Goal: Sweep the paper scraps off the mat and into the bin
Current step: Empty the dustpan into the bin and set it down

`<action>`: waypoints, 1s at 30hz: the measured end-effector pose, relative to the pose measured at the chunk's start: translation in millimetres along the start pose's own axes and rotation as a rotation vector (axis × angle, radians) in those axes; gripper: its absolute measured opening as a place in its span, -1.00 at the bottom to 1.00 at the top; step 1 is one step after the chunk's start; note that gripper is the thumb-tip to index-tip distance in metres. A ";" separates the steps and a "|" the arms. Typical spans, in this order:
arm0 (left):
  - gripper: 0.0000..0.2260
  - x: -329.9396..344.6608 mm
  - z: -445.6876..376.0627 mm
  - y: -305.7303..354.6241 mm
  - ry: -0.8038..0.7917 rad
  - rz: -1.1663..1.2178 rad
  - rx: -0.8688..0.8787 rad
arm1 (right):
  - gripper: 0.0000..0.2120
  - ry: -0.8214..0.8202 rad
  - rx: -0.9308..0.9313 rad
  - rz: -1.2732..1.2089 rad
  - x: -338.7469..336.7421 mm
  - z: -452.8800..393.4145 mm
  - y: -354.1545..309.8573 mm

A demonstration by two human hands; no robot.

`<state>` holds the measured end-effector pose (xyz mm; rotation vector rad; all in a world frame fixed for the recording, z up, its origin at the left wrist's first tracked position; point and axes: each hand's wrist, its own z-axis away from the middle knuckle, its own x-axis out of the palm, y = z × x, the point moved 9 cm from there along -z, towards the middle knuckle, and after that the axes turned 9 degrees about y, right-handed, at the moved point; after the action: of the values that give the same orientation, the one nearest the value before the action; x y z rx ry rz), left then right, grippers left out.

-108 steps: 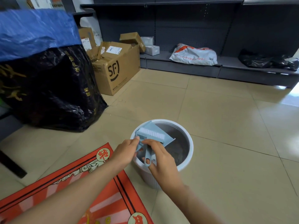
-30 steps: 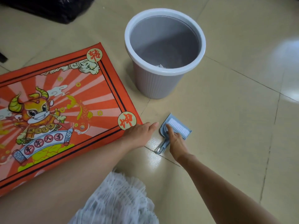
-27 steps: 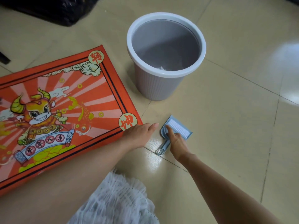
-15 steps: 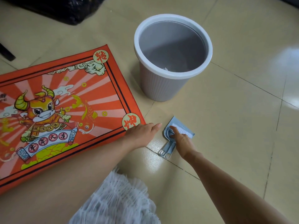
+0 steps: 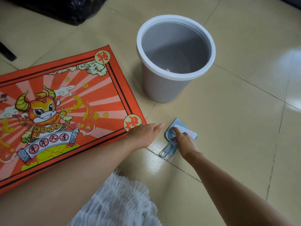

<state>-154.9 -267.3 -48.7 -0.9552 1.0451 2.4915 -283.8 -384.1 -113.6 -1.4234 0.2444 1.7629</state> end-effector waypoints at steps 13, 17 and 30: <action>-0.41 0.0 1.6 2.6 -0.011 -0.004 0.012 | -0.41 0.044 0.040 -0.031 -1.5 -4.1 3.4; -0.42 -5.2 1.2 5.0 0.000 -0.018 0.020 | -0.46 0.038 0.025 -0.012 -4.2 -3.5 0.4; -0.48 -13.2 0.6 2.4 0.032 -0.067 0.024 | -0.62 0.204 -0.205 0.107 -36.4 0.4 -38.7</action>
<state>-146.5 -268.5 -38.3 -1.0092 1.0334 2.4120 -256.9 -376.8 -68.4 -1.7704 0.2576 1.7682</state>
